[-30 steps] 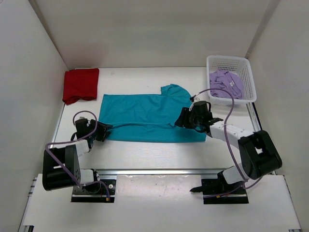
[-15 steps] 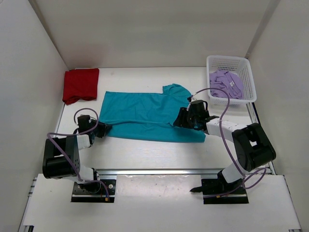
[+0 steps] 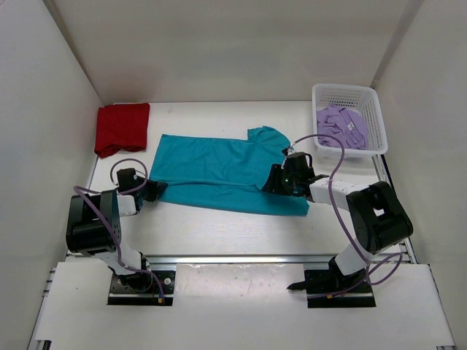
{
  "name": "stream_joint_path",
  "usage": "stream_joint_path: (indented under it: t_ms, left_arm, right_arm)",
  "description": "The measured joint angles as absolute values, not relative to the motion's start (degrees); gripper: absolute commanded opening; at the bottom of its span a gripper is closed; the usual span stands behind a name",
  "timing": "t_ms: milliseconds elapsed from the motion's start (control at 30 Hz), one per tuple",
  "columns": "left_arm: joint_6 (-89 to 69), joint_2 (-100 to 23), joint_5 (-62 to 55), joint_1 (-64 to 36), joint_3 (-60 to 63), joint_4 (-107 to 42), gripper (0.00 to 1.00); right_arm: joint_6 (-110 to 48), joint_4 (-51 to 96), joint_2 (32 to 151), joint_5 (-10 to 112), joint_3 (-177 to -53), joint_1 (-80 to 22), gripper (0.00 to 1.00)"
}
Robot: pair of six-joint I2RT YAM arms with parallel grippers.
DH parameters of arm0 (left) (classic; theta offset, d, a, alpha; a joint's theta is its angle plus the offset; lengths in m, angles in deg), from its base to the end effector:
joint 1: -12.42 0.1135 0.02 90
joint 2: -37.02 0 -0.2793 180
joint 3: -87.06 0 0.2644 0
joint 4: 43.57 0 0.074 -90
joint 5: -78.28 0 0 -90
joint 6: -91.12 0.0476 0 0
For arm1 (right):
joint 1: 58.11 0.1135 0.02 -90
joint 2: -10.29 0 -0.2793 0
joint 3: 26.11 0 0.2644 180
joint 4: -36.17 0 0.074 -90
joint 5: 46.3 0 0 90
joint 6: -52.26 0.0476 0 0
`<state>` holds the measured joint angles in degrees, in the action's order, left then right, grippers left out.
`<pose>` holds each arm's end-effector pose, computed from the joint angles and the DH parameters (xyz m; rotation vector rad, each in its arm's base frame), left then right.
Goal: Fold and stack the t-shirts
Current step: Fold the flattened tshirt in 1/3 of the way
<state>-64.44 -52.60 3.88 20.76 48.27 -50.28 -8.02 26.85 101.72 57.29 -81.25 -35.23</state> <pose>0.2702 0.0267 0.1044 -1.3578 2.0412 -0.7903 0.2944 0.1364 0.1503 0.0273 2.4583 0.7062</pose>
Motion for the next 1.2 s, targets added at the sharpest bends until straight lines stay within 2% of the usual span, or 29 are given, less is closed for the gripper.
stream_joint_path:
  t_ms: [100, 400, 433, 500, 533, 600, 633, 733, 867, 1033, 1133, 1200]
  left_arm:
    - [-64.22, -53.26, 3.55, 20.87, 47.16, -49.98, 0.06]
    - [-62.49, -53.48, -0.28, 17.7, 39.94, -47.84, 0.07]
    - [-62.32, -53.81, -0.56, 17.39, 38.94, -47.9, 0.12]
    - [-61.6, -55.71, -1.24, 16.85, 35.77, -47.53, 0.3]
    - [-61.14, -57.04, -1.63, 16.65, 33.89, -47.25, 0.46]
    - [-60.44, -60.36, -1.94, 16.56, 29.13, -46.33, 0.59]
    - [-59.91, -61.54, -1.83, 16.69, 27.29, -45.94, 0.64]
    - [-59.72, -61.85, -1.13, 17.39, 25.78, -46.11, 0.68]
    - [-58.41, -56.74, -1.52, 16.76, 29.48, -45.72, 0.69]
    - [-57.79, -48.54, -0.89, 8.85, 39.57, -48.08, 0.66]
    - [-56.35, -47.77, -0.08, 5.13, 43.0, -47.68, 0.57]
    - [-55.06, -47.75, -0.12, 3.73, 44.38, -46.79, 0.51]
  right_arm:
    - [-8.05, 26.82, 101.88, 57.29, -81.29, -34.91, 0.39]
    - [-8.66, 26.34, 102.53, 57.29, -82.69, -34.82, 0.39]
    - [-8.79, 26.32, 102.93, 57.29, -83.02, -34.82, 0.38]
    - [-8.96, 26.21, 103.87, 57.29, -83.83, -34.82, 0.38]
    - [-9.1, 26.1, 104.26, 57.29, -84.24, -34.84, 0.38]
    - [-9.34, 25.93, 105.26, 57.29, -85.32, -34.88, 0.38]
    - [-9.38, 25.8, 105.79, 57.27, -85.93, -34.88, 0.38]
    - [-9.51, 24.99, 107.93, 57.25, -89.07, -34.88, 0.33]
    - [-9.49, 24.83, 111.21, 56.85, -94.87, -34.88, 0.33]
    - [-9.34, 25.18, 115.73, 57.44, -102.5, -35.17, 0.34]
    - [-9.53, 25.51, 113.72, 56.57, -100.94, -35.1, 0.41]
    - [-9.53, 25.38, 109.4, 55.85, -96.72, -35.08, 0.41]
